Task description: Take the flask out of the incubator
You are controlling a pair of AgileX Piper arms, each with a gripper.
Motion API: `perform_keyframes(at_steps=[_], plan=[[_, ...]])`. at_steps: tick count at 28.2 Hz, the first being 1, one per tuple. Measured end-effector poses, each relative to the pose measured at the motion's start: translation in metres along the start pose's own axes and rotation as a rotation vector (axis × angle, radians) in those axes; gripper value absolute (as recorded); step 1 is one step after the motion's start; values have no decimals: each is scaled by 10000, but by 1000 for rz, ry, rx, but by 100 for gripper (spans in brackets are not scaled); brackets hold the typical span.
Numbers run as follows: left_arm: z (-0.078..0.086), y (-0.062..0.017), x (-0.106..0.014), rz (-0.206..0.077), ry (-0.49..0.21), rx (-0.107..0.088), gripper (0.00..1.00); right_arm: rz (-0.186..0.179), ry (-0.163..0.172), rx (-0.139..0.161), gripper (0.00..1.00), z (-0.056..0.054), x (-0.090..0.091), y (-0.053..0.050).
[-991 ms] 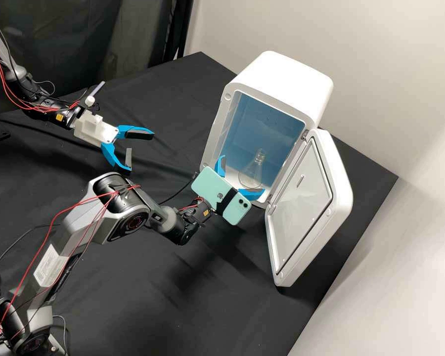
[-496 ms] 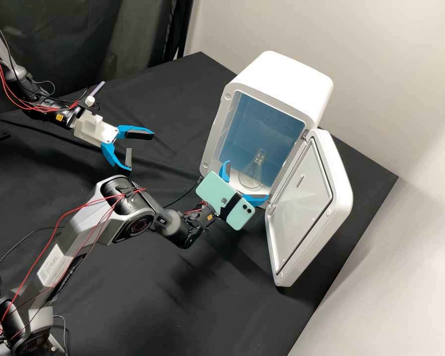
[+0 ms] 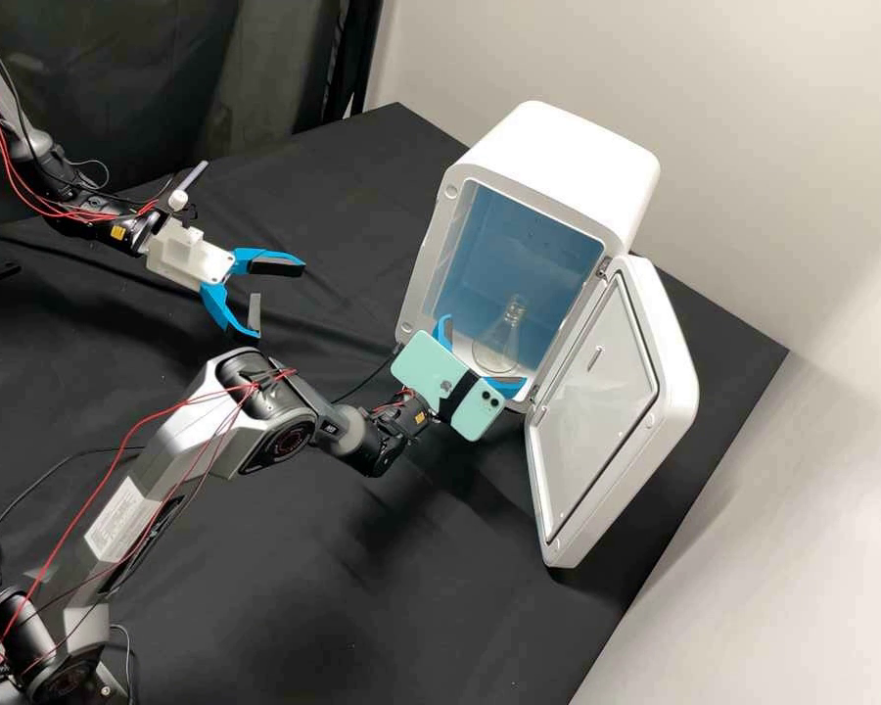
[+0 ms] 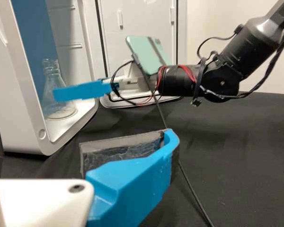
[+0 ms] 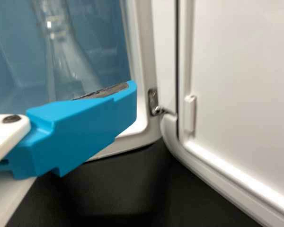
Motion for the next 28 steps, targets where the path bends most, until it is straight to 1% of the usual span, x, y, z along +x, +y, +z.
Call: perform_keyframes(at_steps=[2, 5, 7, 9, 11, 13, 15, 17, 18, 19, 20, 21, 23, 25, 26, 28], plan=[[0, 0, 0, 0, 0, 0, 100, -8, -5, -3, 100, 11, 26, -28], [0, 0, 0, 0, 0, 0, 100, -10, -8, -10, 100, 22, 67, -35], [0, 0, 0, 0, 0, 0, 100, -10, -9, -27, 100, 36, 97, -39], [0, 5, 3, 2, 0, 1, 100, -9, -8, -29, 100, 48, 121, -45], [0, 15, 10, 5, -1, 1, 100, -12, -14, -29, 100, 78, 150, -63], [0, 15, 10, 5, -1, 1, 100, -22, -28, -29, 100, 114, 169, -87], [0, 15, 10, 5, -1, 1, 100, -25, -34, -31, 100, 139, 194, -102], [0, 15, 10, 5, -1, 1, 100, -32, -47, -46, 100, 168, 216, -105], [0, 15, 10, 5, -1, 1, 100, -28, -44, -53, 100, 159, 223, -95], [0, 15, 10, 5, -1, 1, 100, -27, -48, -55, 100, 171, 230, -80], [0, 15, 10, 5, -1, 1, 100, -26, -47, -56, 100, 158, 243, -71], [0, 15, 10, 5, -1, 1, 100, -18, -42, -57, 100, 145, 260, -40], [0, 15, 10, 5, -1, 1, 100, -11, -40, -59, 100, 135, 275, -10], [0, 15, 10, 5, -1, 1, 100, -1, -29, -61, 100, 102, 302, 25], [0, 15, 10, 5, -1, 1, 100, -3, -33, -61, 100, 105, 303, 24], [0, 15, 10, 5, -1, 1, 100, -3, -31, -64, 100, 104, 310, 24]])
